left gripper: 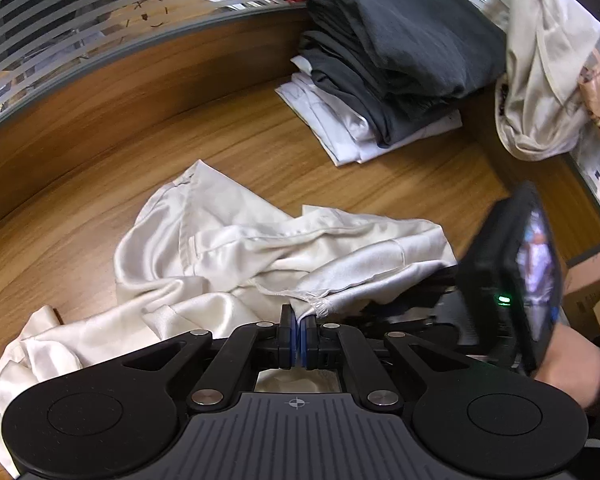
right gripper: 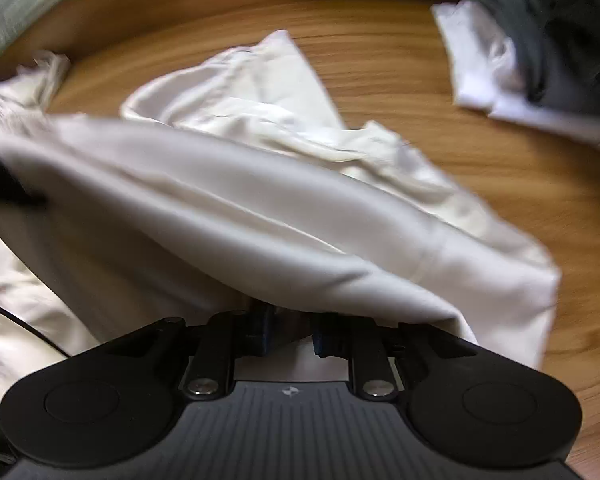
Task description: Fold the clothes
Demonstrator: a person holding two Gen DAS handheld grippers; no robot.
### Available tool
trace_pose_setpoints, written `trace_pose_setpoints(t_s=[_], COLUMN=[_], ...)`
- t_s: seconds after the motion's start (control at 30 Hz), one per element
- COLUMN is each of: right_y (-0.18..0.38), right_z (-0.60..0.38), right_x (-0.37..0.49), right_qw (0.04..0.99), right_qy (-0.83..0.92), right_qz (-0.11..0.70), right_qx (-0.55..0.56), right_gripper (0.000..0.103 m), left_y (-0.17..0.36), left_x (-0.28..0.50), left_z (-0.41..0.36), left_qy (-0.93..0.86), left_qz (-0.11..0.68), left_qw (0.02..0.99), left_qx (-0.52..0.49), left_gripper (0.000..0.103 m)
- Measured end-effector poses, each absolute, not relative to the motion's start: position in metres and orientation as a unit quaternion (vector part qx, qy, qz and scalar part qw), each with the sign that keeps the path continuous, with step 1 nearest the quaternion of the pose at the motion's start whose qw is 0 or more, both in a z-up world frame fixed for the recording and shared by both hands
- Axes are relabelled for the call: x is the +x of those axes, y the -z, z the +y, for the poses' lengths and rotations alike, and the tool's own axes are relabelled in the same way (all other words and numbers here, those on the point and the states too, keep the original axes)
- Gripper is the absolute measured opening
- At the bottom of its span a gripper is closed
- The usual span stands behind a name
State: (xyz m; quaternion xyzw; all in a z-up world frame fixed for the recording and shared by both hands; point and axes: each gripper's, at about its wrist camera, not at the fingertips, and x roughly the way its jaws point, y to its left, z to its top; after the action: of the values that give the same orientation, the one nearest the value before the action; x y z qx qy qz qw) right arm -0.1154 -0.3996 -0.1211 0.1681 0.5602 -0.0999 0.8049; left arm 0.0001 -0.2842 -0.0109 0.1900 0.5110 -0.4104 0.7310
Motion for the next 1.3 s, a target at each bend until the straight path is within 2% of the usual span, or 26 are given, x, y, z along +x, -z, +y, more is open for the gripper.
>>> trace_pose_setpoints(t_s=[0.17,0.23,0.37,0.47,0.53,0.6,0.7,0.77,0.87,1.03,1.3], right_y=[0.122,0.122,0.124,0.125,0.126,0.126,0.119,0.115,0.097,0.057,0.009], right_z=[-0.417,-0.417,-0.411,-0.405,-0.402,-0.403,-0.407,-0.409,-0.411,-0.401,-0.386], right_x=[-0.130,-0.130,-0.121,-0.105,-0.095,-0.088,-0.090,-0.092,-0.102,-0.121,-0.148], right_qw=[0.808,0.812,0.821,0.825,0.825,0.822,0.821,0.821,0.823,0.830,0.833], right_qy=[0.115,0.111,0.092,0.077,0.071,0.066,0.058,0.053,0.040,0.008,-0.038], right_qz=[0.553,0.550,0.544,0.545,0.549,0.555,0.555,0.554,0.543,0.522,0.478], right_qx=[0.167,0.164,0.150,0.128,0.113,0.107,0.120,0.130,0.163,0.197,0.277], right_gripper=[0.025,0.029,0.046,0.048,0.043,0.013,0.002,0.001,0.001,0.001,0.001], left_y=[0.016,0.019,0.024,0.029,0.031,0.035,0.039,0.042,0.042,0.032,0.019], left_x=[0.010,0.013,0.023,0.031,0.036,0.041,0.046,0.048,0.046,0.037,0.013], left_z=[-0.290,-0.292,-0.295,-0.297,-0.298,-0.297,-0.295,-0.295,-0.293,-0.279,-0.236], left_qy=[0.409,0.409,0.412,0.412,0.410,0.407,0.401,0.396,0.386,0.396,0.408], left_qz=[0.514,0.515,0.520,0.525,0.528,0.531,0.536,0.534,0.523,0.510,0.509], left_qw=[0.730,0.729,0.722,0.718,0.717,0.717,0.717,0.721,0.731,0.733,0.728], left_qx=[0.189,0.191,0.195,0.197,0.198,0.196,0.193,0.196,0.208,0.213,0.209], left_gripper=[0.004,0.004,0.004,0.005,0.005,0.005,0.005,0.008,0.020,0.031,0.042])
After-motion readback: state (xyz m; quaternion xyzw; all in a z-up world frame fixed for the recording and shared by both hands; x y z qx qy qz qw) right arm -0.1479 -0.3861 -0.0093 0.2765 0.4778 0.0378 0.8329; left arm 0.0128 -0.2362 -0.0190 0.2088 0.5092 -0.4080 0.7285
